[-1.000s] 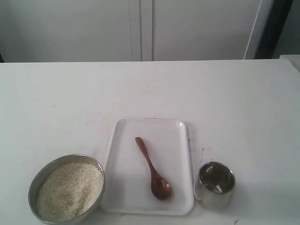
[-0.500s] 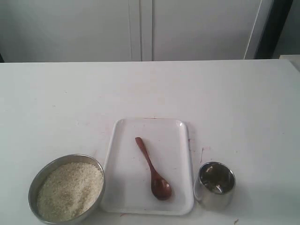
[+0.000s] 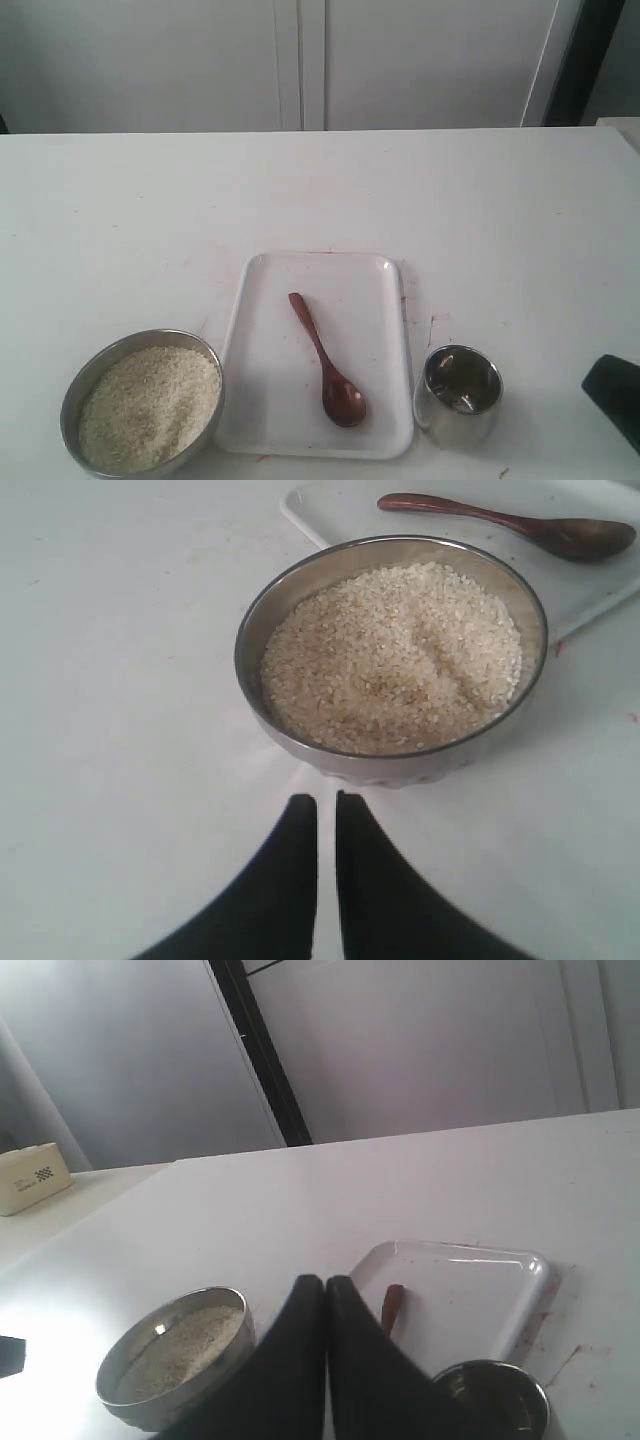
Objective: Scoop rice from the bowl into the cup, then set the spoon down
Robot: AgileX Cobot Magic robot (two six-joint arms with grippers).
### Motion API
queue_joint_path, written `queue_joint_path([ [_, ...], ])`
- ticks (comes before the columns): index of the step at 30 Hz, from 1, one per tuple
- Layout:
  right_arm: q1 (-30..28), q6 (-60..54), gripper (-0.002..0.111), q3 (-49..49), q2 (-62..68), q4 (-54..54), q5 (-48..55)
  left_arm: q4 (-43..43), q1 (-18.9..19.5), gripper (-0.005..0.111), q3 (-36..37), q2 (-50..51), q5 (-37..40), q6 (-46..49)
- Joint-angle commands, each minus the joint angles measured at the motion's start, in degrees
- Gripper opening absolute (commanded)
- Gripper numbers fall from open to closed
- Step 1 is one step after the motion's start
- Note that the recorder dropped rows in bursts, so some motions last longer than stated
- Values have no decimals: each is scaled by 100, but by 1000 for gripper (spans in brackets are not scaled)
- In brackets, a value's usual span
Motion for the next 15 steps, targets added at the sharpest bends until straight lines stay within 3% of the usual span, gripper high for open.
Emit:
queue_joint_path([
  [1, -41, 15, 0, 294, -28, -16, -693, -40, -29, 14, 29, -17, 18, 14],
  [15, -41, -1679, 0, 294, -28, -295, 20, -40, -29, 14, 29, -17, 18, 14],
])
